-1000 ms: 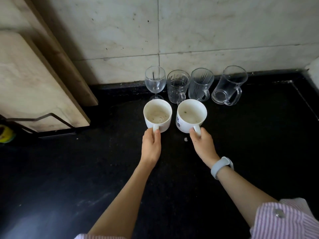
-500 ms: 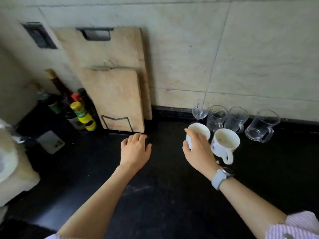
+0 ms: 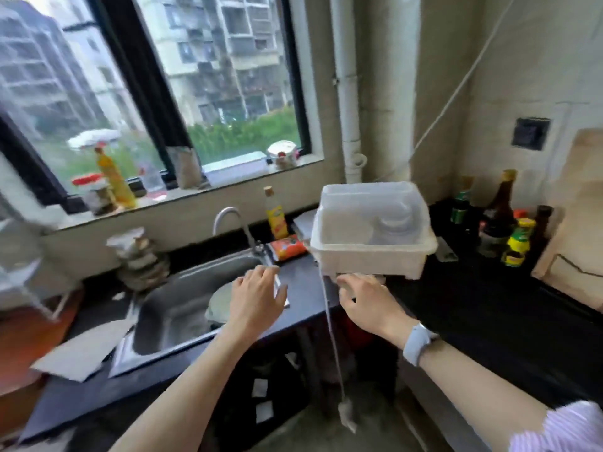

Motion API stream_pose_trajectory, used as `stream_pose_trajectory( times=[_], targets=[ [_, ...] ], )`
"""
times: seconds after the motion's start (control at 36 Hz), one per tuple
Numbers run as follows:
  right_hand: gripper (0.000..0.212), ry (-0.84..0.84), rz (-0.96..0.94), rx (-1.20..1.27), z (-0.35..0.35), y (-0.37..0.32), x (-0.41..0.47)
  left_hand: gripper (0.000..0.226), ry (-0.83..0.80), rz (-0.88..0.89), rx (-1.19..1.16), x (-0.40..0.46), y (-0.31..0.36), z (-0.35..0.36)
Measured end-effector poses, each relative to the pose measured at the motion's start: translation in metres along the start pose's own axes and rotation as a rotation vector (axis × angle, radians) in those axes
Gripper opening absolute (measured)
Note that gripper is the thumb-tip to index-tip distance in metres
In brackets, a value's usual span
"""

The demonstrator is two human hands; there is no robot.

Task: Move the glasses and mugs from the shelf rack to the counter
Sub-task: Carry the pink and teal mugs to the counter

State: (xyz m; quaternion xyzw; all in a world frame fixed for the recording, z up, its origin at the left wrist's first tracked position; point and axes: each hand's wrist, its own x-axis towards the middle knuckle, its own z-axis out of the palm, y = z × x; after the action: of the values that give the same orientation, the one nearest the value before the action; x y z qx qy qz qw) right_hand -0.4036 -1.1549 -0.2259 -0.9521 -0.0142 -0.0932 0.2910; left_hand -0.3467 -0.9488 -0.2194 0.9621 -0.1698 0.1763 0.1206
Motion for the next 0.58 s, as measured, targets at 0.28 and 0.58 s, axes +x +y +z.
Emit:
stream_pose_trajectory(
  times=[0.28, 0.58],
  targets=[
    [0.034, -0.248, -0.470, 0.060, 0.149, -0.286, 0.027, 0.040, 0.177, -0.497, 0.153, -0.156, -0.258, -0.170],
    [0.033, -0.410, -0.765, 0.107, 0.287, -0.481, 0.054, 0.034, 0.350, -0.818, 0.150, -0.252, -0.435, -0.227]
  ],
)
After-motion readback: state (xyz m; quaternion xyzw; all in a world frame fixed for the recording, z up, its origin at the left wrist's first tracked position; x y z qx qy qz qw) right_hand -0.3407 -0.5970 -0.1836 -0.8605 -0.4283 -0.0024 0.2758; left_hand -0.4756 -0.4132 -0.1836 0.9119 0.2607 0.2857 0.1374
